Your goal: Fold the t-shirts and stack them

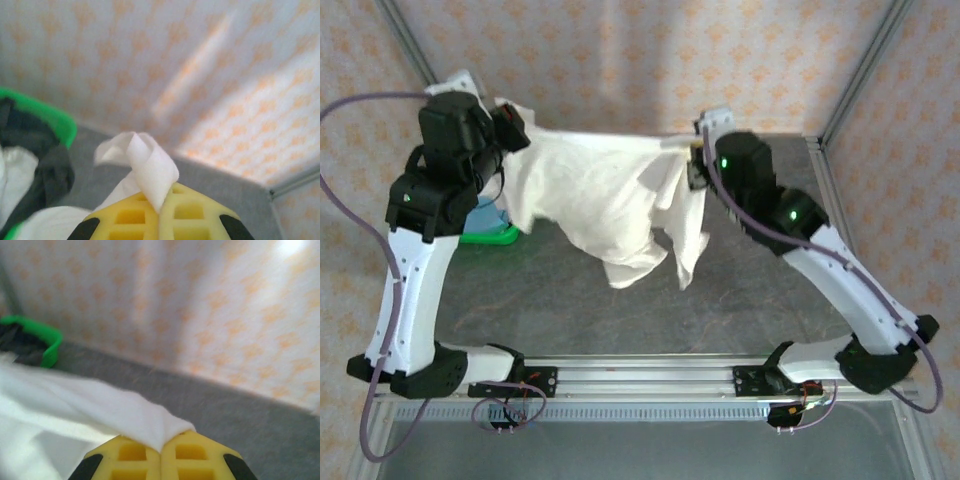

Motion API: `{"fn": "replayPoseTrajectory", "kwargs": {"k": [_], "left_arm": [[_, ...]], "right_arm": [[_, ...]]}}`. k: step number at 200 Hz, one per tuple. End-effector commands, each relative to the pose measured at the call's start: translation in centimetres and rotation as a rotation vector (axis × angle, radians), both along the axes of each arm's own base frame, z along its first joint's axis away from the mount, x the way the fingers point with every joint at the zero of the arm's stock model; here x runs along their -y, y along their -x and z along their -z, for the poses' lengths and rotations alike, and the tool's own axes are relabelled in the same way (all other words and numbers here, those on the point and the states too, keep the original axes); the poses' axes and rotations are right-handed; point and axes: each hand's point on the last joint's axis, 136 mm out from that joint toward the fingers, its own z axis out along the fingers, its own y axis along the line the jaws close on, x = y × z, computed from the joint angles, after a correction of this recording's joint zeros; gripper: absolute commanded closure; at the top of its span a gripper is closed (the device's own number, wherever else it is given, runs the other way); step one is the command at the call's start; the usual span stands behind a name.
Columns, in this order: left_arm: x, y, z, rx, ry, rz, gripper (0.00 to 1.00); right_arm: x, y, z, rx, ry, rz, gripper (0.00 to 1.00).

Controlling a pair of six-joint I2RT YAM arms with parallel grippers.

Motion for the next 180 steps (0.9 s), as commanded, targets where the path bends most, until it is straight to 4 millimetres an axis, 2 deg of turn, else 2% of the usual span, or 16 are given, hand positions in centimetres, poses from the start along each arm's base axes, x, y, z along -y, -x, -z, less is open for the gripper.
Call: {"fn": "replayPoseTrajectory", "kwargs": {"k": [1,19,20,43,65,86,108,110,112,113,118,119,127,154,169,180], "left_arm": [[0.7,-7.4,2.7,-0.086,-0.124,-0.012,1.00],[2.5,-9.9,0.3,-0.043,-0.121,0.067,1.00],[2.5,-10.0,0.1,-0.037,-0.122,0.070,1.00],[3.7,-10.6,-3.5,0.080,-0.104,0.124,1.00],[3.8,-9.0,-5.8,0.145,-0.090,0.146,1.00],[4.0,-5.4,-8.6,0.241,-0.063,0.188,1.00],[4.2,-2.1,-8.7,0.272,-0.072,0.212,1.00],[4.2,-1.7,-8.8,0.279,-0.074,0.216,1.00],[4.3,-1.6,-8.4,0.274,-0.078,0.217,1.00],[4.4,-1.5,-8.3,0.272,-0.081,0.219,1.00],[4.7,-1.2,-7.3,0.260,-0.094,0.225,1.00],[4.7,-1.1,-7.2,0.260,-0.097,0.226,1.00],[5.3,-0.4,-5.6,0.236,-0.120,0.239,1.00],[7.4,-0.3,5.9,0.040,-0.117,0.283,1.00],[7.9,-0.1,14.0,-0.096,-0.085,0.275,0.74],[7.3,0.2,19.9,-0.205,-0.051,0.231,0.59]], "right_arm": [[0.4,-7.2,2.1,-0.057,0.120,0.081,1.00],[1.3,-10.7,0.3,-0.064,0.097,0.117,1.00],[1.3,-10.7,-0.7,-0.045,0.083,0.116,1.00],[1.2,-11.1,-4.1,-0.013,0.061,0.083,1.00],[1.8,-9.3,-6.0,0.005,0.049,0.060,1.00],[2.9,-6.8,-6.7,-0.004,0.037,0.047,1.00],[3.3,-4.2,-5.0,-0.021,0.020,0.000,1.00],[3.2,-4.3,-3.7,-0.045,0.030,-0.003,1.00],[3.3,-4.0,-4.1,-0.029,0.020,-0.008,1.00],[3.2,-4.0,-3.0,-0.050,0.031,-0.010,1.00],[3.3,-3.3,-2.8,-0.040,0.021,-0.028,1.00],[3.1,-3.4,-1.5,-0.065,0.034,-0.033,1.00],[3.3,-2.5,-0.1,-0.080,0.022,-0.045,1.00],[3.7,-1.1,11.6,-0.288,0.076,-0.042,0.92],[5.0,-1.8,17.6,-0.381,0.108,0.045,0.85],[5.9,-2.5,21.9,-0.463,0.129,0.102,0.68]]}}
